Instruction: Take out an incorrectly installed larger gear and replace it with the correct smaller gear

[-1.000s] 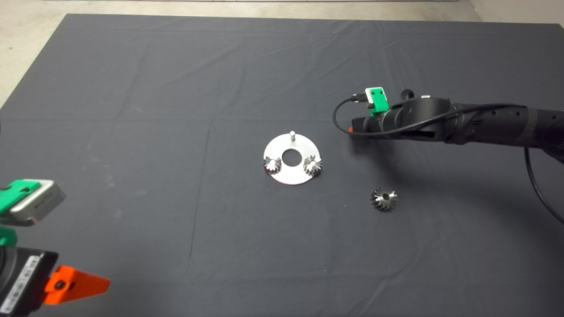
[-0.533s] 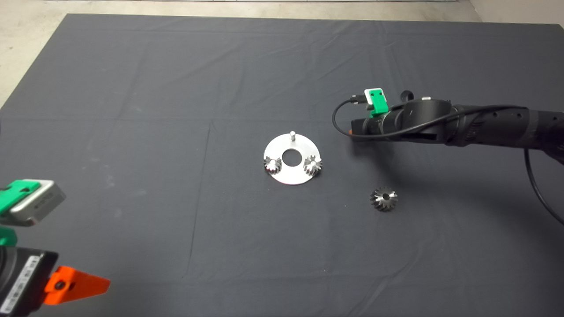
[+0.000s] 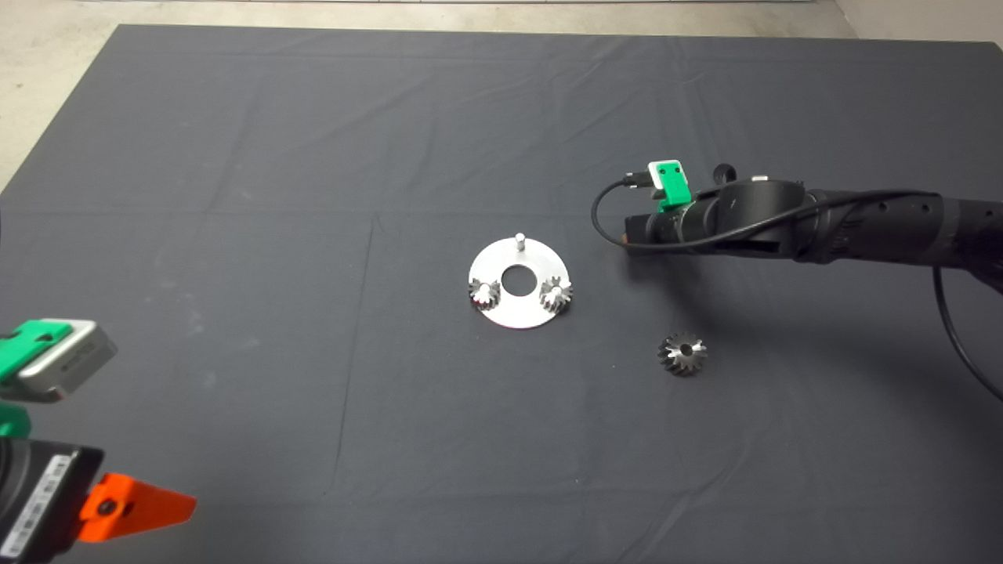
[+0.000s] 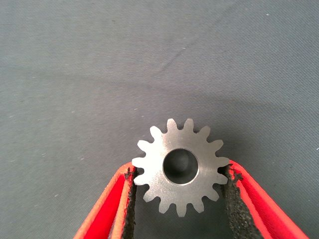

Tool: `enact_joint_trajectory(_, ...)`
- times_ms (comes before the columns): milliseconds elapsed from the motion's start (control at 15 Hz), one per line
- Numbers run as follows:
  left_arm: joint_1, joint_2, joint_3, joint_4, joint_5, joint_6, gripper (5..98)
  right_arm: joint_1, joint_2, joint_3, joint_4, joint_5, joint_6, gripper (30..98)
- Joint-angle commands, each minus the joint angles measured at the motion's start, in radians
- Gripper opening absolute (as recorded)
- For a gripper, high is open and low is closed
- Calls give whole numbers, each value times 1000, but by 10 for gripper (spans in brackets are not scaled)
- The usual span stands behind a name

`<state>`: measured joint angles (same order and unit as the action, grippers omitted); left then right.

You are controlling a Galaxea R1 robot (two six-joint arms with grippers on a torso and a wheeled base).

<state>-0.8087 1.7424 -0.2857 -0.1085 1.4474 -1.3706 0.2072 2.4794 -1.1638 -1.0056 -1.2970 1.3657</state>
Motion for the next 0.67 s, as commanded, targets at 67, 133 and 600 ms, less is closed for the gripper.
enact_joint_trajectory(67, 1, 1, 11, -11, 4, 2, 983, 44, 8, 89, -20, -5, 9, 403)
enact_joint_trajectory(133, 2, 0, 11, -11, 4, 2, 983, 60, 14, 89, -13, -5, 9, 403)
enact_joint_trajectory(600, 16, -2, 11, -11, 2, 2, 983, 115, 150, 66, 39, -34, 7, 403)
